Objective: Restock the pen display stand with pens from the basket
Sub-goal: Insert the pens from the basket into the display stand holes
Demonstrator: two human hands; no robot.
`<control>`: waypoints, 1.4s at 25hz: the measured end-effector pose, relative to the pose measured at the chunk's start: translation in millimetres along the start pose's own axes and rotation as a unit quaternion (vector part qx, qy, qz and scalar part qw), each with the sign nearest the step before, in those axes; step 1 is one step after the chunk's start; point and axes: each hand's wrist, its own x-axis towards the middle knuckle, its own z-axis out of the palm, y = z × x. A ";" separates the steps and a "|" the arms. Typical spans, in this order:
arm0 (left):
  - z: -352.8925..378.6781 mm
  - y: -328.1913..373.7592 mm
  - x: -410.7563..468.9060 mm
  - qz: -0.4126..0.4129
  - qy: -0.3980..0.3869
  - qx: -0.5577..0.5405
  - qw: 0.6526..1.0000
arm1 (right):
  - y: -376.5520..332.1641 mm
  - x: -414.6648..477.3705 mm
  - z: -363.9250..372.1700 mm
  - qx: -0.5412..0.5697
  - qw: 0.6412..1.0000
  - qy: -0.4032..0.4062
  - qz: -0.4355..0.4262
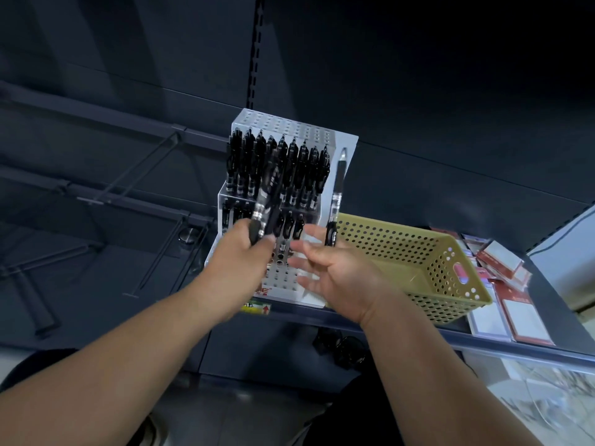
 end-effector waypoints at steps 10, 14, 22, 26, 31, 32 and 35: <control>-9.1 27.6 5.4 -0.102 -0.023 -0.264 0.959 | 11.3 -5.9 18.4 -0.187 0.976 -0.097 0.064; -10.5 23.2 7.8 -0.125 0.001 -0.270 0.955 | 14.5 -3.6 18.8 -0.215 0.969 -0.103 0.068; -15.7 15.3 17.6 -0.151 0.085 -0.356 0.918 | 20.8 1.9 11.9 0.182 0.977 -0.072 0.083; -13.4 11.2 16.6 -0.150 0.054 -0.321 0.934 | 25.3 8.6 7.9 0.284 0.957 0.003 0.060; -18.7 3.2 17.4 -0.191 0.051 -0.286 0.938 | 2.3 4.4 -30.7 0.124 0.982 0.136 -0.035; -18.2 1.7 17.6 -0.196 0.051 -0.279 0.939 | -1.2 2.1 -36.5 0.071 0.983 0.160 -0.054; -14.1 -1.4 18.3 -0.199 0.045 -0.257 0.945 | -6.2 3.3 -43.3 -0.064 0.968 0.216 -0.109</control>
